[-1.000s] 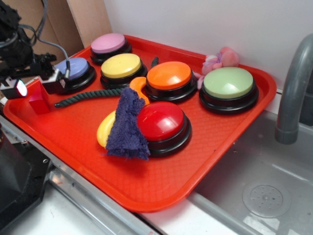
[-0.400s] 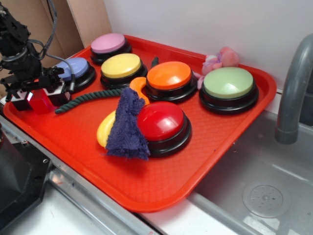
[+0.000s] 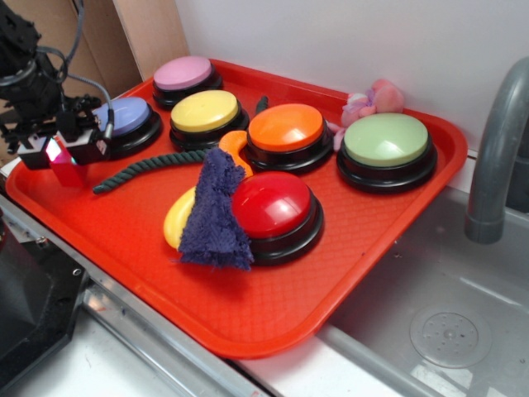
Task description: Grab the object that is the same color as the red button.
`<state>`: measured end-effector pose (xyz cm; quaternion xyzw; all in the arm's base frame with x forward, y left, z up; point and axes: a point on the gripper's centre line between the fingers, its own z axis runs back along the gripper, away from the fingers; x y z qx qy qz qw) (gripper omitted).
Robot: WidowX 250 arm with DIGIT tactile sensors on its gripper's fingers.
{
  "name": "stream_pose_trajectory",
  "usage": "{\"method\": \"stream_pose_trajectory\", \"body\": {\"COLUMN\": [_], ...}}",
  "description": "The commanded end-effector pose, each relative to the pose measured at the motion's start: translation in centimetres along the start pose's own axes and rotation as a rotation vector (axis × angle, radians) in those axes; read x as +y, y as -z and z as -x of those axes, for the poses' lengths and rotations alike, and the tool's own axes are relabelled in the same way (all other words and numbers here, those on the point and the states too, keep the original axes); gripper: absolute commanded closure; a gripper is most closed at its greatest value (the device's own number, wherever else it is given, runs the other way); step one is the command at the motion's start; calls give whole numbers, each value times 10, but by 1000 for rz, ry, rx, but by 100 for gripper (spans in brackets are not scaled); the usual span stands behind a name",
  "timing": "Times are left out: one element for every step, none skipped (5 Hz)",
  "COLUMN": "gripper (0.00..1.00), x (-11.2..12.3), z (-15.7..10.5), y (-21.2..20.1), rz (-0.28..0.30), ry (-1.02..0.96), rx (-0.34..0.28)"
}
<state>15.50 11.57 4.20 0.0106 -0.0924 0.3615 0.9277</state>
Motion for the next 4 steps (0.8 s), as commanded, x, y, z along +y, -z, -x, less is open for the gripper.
{"method": "stream_pose_trajectory", "body": {"gripper": [100,100,100,100], "x": [-45,-64,-74,-68], "z": [2,22,42,38], "y": [-76,-94,-104,-101], "rz": [37,97,139,110], "ry": [308,459,568,548], "rx": [51,102,85,125]}}
